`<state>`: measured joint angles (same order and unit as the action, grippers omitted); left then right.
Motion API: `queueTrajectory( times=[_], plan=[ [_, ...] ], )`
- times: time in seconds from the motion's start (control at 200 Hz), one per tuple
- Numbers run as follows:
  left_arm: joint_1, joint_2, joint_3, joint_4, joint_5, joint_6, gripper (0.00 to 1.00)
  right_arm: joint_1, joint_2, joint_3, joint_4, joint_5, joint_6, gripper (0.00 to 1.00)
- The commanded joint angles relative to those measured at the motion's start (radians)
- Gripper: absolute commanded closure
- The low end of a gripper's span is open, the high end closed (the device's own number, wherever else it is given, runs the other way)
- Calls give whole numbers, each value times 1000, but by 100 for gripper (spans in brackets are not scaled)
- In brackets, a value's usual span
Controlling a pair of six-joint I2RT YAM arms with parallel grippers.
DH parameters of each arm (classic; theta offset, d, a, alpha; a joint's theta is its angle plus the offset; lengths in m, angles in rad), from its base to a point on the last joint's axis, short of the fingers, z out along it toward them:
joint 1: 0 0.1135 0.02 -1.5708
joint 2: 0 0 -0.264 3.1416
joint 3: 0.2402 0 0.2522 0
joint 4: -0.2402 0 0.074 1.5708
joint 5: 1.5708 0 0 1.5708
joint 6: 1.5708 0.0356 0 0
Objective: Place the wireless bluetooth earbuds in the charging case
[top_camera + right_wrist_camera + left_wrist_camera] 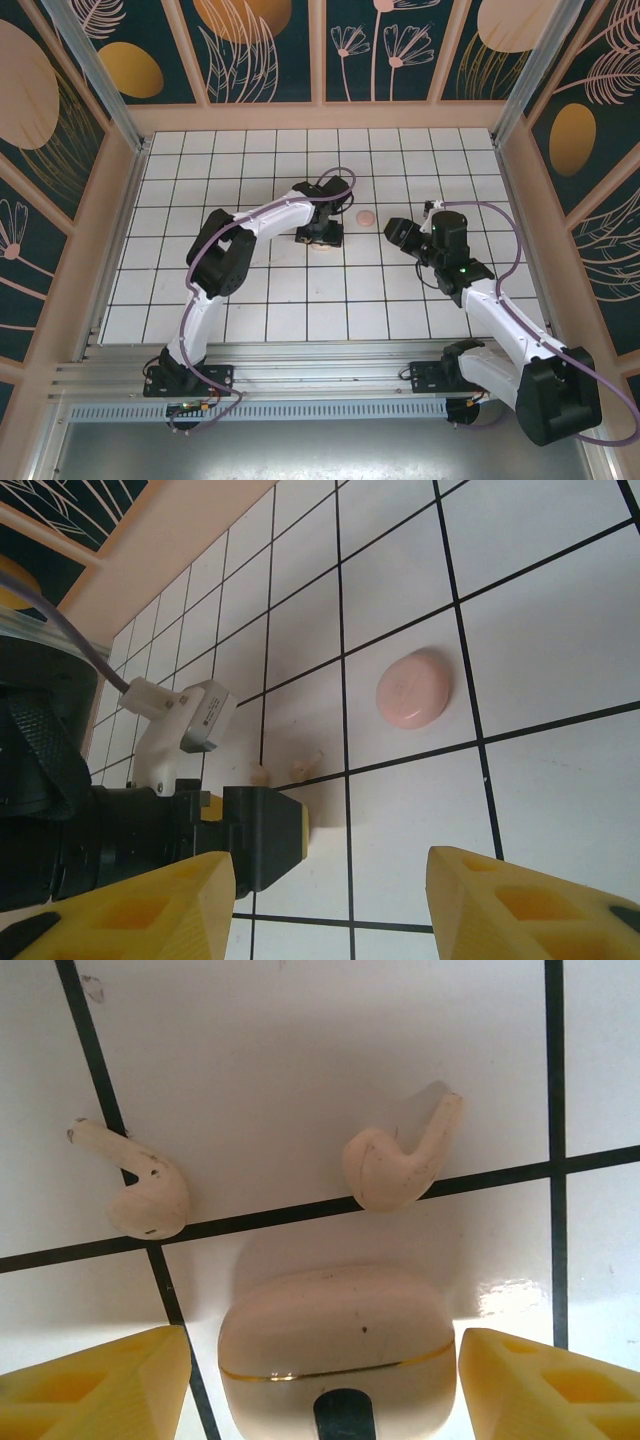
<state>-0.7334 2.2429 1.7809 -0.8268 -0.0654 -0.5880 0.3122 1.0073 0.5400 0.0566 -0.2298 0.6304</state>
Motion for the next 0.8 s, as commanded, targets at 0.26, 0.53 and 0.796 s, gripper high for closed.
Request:
queueTrajectory(
  times=[0.26, 0.53, 0.796],
  plan=[
    [-7, 60, 34, -35, -13, 26, 38, 8, -9, 41, 5, -2, -29, 46],
    [-7, 19, 9, -19, -64, 43, 49, 8, 0, 34, 19, -12, -28, 47],
    [-7, -192, -176, 137, -113, 126, 52, 7, 38, 71, 11, -44, -43, 47]
  ],
)
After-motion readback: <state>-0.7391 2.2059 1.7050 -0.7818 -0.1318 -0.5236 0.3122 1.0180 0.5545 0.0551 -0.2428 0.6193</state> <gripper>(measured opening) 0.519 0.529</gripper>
